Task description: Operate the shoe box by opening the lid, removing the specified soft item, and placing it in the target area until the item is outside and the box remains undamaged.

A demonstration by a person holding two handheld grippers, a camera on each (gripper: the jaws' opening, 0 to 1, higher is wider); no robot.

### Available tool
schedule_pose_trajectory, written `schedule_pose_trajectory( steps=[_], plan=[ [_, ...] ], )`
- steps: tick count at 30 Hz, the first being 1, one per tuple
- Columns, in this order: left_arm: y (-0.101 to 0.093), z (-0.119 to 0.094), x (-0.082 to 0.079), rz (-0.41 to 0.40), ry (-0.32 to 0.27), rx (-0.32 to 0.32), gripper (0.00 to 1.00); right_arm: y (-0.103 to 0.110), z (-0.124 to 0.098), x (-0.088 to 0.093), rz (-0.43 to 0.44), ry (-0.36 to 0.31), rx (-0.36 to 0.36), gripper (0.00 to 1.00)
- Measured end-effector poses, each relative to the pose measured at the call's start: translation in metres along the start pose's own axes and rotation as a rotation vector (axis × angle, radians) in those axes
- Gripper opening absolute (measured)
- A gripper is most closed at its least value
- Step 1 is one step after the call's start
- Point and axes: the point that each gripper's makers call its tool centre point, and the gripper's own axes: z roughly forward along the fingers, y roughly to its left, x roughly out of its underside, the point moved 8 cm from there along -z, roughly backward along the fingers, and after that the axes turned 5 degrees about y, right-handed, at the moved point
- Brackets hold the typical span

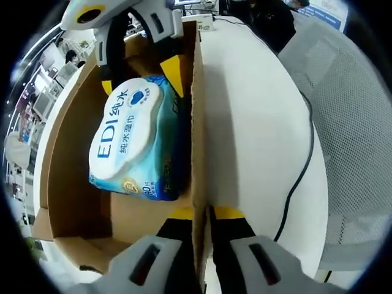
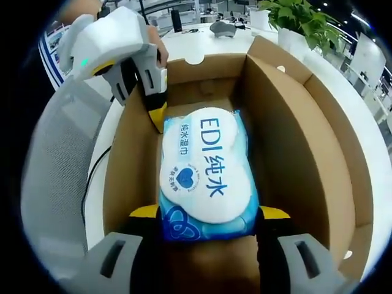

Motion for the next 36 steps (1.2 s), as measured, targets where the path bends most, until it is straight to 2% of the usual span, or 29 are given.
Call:
schedule_pose_trajectory(
  steps=[3,9,11,12,13,14,17,20,23,25,27,30,31,33,34,35,36],
  plan=[
    [0.001,0.000,0.000,-0.027,0.004,0.016,0.07,0.001,0.000,-0.001,0.004,0.001,0.006,0.59],
    [-0.002,0.000,0.001,0.016,-0.003,0.019,0.10,0.000,-0.001,-0.001,0.007,0.016,0.001,0.60],
    [-0.002,-0.001,0.000,-0.018,-0.015,0.040,0.15,0.000,-0.002,-0.001,0.007,0.018,0.018,0.61],
    [-0.004,-0.003,-0.006,-0.139,-0.127,0.080,0.21,0.001,-0.003,-0.001,0.024,0.021,0.023,0.62],
    [-0.003,-0.005,-0.006,-0.180,-0.154,0.094,0.24,0.001,-0.006,-0.001,0.024,0.017,0.028,0.62],
    [-0.001,-0.009,-0.007,-0.183,-0.186,0.082,0.25,0.000,-0.007,-0.001,0.019,0.009,0.035,0.62],
    [-0.003,-0.012,-0.009,-0.230,-0.205,0.115,0.35,0.001,-0.012,-0.001,0.026,0.007,0.038,0.62],
    [-0.003,-0.019,-0.007,-0.218,-0.236,0.087,0.37,0.001,-0.020,-0.002,0.019,-0.007,0.055,0.62],
    [-0.001,-0.030,-0.012,-0.263,-0.299,0.088,0.38,0.000,-0.031,-0.006,0.031,-0.036,0.080,0.63],
    [0.001,-0.038,-0.016,-0.239,-0.347,0.060,0.40,0.001,-0.039,-0.010,0.047,-0.056,0.079,0.64],
    [0.002,-0.046,-0.016,-0.257,-0.363,0.061,0.45,0.003,-0.048,-0.011,0.033,-0.059,0.090,0.66],
    [0.011,-0.054,-0.016,-0.273,-0.369,0.030,0.61,0.005,-0.058,-0.011,0.018,-0.064,0.106,0.66],
    [0.012,-0.057,-0.016,-0.280,-0.368,0.029,0.61,0.006,-0.062,-0.011,0.019,-0.064,0.111,0.66],
    [0.017,-0.070,-0.018,-0.243,-0.398,-0.022,0.57,0.009,-0.068,-0.012,0.027,-0.069,0.120,0.66],
    [0.016,-0.076,-0.019,-0.241,-0.431,-0.031,0.58,0.012,-0.072,-0.013,0.021,-0.084,0.123,0.66],
    [0.017,-0.078,-0.018,-0.244,-0.421,-0.036,0.59,0.014,-0.075,-0.016,-0.012,-0.129,0.126,0.66],
    [0.018,-0.079,-0.017,-0.245,-0.419,-0.040,0.59,0.017,-0.078,-0.016,-0.024,-0.141,0.124,0.66]
  ],
)
